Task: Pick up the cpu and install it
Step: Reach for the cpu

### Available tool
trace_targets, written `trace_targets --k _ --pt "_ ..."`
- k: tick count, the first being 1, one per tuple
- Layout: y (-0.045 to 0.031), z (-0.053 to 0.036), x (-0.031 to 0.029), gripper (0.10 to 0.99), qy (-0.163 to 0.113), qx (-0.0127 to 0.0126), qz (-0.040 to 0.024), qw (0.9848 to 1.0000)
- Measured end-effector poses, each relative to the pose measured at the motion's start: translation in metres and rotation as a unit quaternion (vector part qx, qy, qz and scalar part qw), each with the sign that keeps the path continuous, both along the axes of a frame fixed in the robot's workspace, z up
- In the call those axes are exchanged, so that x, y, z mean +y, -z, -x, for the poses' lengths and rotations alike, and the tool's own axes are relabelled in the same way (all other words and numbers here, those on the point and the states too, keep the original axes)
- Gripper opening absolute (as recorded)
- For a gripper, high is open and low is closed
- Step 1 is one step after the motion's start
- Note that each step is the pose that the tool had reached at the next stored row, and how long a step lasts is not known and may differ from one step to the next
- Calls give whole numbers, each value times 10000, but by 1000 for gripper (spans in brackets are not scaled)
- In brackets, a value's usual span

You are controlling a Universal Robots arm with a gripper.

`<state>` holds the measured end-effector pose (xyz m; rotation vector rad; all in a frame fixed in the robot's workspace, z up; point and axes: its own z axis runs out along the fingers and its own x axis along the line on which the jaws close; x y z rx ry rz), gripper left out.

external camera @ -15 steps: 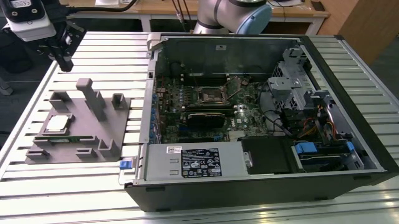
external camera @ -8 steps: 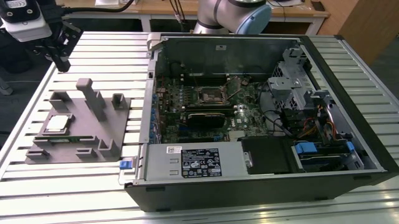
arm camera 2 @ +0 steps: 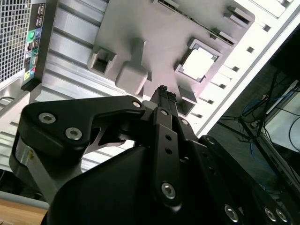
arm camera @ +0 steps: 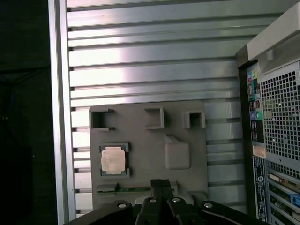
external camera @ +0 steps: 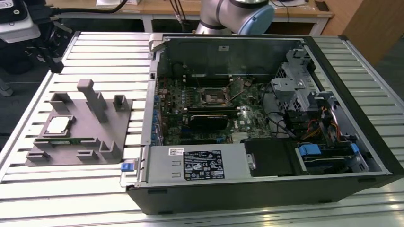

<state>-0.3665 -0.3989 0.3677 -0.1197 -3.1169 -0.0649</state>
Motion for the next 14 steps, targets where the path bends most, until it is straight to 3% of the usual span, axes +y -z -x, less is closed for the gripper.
trace_targets --k 14 --pt "19 419 1 106 0 1 0 10000"
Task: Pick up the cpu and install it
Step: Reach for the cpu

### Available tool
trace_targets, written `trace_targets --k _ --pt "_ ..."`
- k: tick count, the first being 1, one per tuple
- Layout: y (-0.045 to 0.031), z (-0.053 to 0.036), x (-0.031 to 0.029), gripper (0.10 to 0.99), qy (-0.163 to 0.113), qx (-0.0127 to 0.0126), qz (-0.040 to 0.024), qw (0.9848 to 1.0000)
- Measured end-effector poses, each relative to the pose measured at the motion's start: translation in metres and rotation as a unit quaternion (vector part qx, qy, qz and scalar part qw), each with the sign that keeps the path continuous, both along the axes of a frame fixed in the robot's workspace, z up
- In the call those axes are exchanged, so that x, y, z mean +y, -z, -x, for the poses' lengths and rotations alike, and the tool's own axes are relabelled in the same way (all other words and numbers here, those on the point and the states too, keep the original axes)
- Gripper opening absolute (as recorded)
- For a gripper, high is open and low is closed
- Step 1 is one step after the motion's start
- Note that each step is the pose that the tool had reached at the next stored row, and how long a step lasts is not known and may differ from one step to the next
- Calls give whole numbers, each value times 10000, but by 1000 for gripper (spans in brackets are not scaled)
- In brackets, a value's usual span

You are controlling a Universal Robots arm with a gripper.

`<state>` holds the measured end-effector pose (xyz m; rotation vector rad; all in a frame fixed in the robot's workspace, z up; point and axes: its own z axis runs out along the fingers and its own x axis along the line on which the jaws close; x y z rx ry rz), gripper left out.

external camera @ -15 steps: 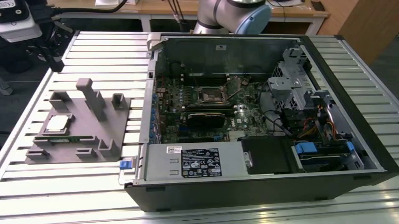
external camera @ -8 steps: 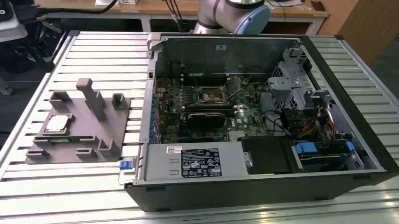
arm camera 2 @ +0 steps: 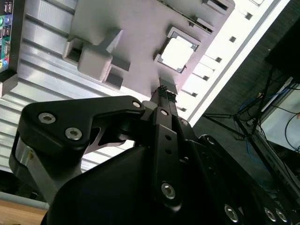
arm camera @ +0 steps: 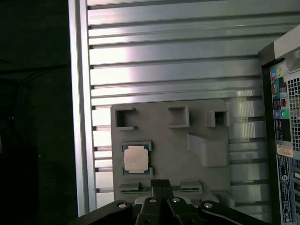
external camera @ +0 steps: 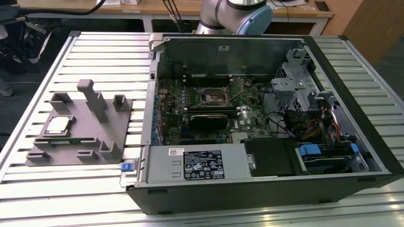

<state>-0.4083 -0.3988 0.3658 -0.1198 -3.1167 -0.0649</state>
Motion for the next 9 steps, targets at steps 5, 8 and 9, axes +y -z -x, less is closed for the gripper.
trace_targets --k 5,8,9 --pt "7 129 1 106 0 0 0 10000" --pt "11 189 4 106 0 0 0 10000" --pt "13 205 6 106 0 0 0 10000"
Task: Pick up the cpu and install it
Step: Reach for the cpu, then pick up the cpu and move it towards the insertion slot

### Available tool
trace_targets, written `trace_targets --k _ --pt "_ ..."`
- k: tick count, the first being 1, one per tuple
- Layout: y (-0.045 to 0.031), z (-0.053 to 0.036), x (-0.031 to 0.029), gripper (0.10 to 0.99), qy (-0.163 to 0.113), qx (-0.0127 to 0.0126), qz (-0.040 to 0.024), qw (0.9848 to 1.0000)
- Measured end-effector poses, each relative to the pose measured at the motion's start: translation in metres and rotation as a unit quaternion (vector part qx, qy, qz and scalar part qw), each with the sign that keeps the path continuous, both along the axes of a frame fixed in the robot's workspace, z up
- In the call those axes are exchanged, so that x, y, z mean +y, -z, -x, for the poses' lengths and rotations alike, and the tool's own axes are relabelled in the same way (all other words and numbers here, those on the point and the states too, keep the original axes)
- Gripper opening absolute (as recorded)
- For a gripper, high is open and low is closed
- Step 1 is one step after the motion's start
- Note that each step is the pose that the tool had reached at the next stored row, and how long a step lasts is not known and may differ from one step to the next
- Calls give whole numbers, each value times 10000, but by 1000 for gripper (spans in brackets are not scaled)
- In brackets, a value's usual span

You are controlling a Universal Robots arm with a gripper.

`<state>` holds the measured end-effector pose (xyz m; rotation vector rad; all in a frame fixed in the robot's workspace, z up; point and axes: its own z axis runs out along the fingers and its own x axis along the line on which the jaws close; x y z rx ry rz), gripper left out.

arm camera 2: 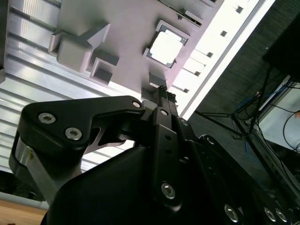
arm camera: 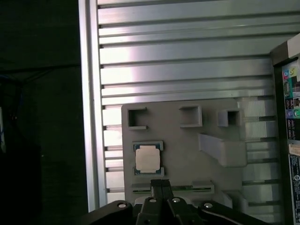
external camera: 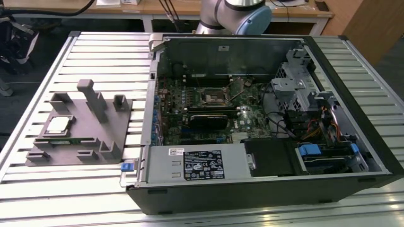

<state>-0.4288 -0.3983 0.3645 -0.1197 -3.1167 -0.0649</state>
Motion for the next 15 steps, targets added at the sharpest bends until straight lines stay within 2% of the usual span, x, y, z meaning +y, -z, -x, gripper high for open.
trace_targets --k 6,8,15 --pt "23 50 3 106 0 2 -1 10000" --pt "36 52 3 106 0 20 0 10000" --pt "110 60 -3 106 0 18 0 10000"
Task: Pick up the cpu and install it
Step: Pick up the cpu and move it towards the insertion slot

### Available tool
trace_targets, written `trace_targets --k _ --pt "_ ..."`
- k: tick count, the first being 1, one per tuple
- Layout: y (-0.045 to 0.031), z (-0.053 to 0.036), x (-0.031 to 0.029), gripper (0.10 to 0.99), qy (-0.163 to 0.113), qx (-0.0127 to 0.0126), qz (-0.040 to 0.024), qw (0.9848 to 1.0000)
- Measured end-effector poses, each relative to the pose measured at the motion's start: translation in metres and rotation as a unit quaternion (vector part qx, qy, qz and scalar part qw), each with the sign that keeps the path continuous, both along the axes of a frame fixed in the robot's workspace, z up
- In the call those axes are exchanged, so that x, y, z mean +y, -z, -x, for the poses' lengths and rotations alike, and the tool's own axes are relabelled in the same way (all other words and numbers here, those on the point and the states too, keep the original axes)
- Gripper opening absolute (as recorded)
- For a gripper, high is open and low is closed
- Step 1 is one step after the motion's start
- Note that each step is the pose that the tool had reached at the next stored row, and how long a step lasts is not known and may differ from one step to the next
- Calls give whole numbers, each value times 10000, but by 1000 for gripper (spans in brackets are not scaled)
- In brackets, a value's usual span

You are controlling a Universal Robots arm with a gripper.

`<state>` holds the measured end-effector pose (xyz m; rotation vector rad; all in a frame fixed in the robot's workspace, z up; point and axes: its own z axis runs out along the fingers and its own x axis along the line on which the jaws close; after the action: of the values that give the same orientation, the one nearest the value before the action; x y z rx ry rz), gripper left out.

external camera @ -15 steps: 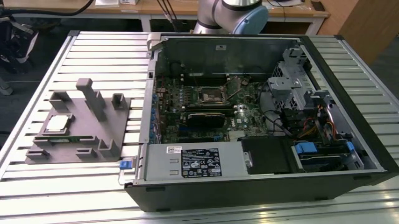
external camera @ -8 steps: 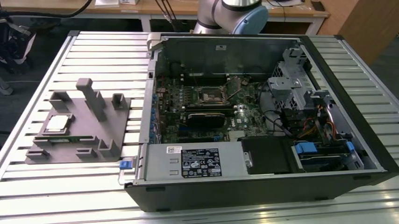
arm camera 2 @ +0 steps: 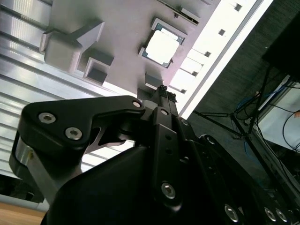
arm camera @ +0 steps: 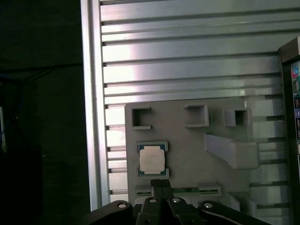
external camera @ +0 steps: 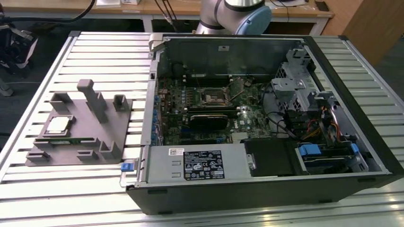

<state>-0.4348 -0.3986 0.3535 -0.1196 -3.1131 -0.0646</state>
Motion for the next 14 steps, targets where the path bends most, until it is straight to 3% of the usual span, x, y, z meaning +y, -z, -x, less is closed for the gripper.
trace_targets --k 5,14 --pt "68 2 0 106 1 13 0 10000" --pt "212 5 -4 106 0 14 0 10000"
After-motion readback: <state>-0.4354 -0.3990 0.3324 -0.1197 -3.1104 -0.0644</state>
